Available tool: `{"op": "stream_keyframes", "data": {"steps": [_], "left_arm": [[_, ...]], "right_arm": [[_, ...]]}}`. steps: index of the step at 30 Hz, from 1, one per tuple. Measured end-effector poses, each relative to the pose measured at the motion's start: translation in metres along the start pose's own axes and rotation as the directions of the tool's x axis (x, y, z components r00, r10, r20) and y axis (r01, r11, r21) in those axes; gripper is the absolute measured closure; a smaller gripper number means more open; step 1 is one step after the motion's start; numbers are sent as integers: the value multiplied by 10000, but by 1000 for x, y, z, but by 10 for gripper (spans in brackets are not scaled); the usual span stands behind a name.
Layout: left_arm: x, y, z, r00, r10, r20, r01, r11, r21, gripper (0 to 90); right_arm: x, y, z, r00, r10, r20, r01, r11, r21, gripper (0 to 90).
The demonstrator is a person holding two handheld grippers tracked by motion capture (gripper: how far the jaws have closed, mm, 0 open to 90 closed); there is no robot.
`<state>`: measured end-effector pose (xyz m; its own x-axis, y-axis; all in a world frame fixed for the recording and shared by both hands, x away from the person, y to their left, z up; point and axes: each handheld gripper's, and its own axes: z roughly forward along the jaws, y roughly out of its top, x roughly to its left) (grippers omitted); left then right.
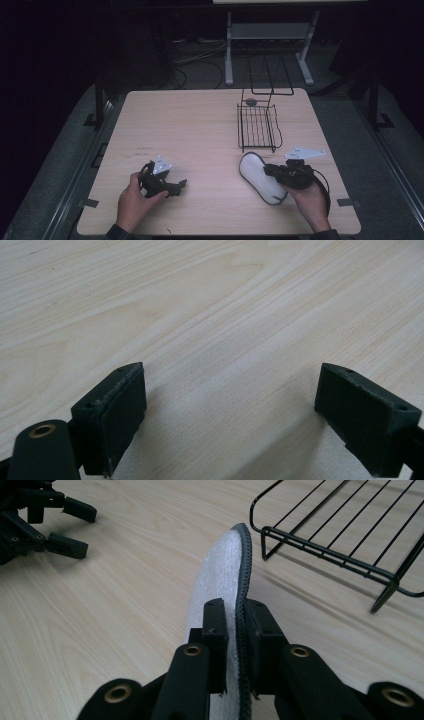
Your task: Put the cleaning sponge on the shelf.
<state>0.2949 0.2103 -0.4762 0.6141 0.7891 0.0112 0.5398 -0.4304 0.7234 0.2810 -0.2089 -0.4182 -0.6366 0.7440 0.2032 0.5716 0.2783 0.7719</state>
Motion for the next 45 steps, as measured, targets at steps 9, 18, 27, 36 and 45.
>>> {"op": "stream_keyframes", "data": {"steps": [9,18,27,36,45], "left_arm": [[0,0,0,10000,-4,1,4,10000,1,123],[0,0,0,10000,22,7,-22,10000,16,124],[0,0,0,10000,-21,6,21,10000,-15,123],[0,0,0,10000,-13,3,13,10000,-9,123],[0,0,0,10000,-8,0,8,10000,-4,124]], "right_arm": [[-1,1,-8,9999,-121,5,121,9995,-286,831],[-4,6,-18,9993,-342,-155,333,9978,-565,830],[-12,12,-25,9985,-530,-143,516,9951,-843,829],[-22,16,-31,9983,-546,-213,514,9904,-1285,829],[-32,27,-36,9986,-518,-60,501,9851,-1648,829]]}}
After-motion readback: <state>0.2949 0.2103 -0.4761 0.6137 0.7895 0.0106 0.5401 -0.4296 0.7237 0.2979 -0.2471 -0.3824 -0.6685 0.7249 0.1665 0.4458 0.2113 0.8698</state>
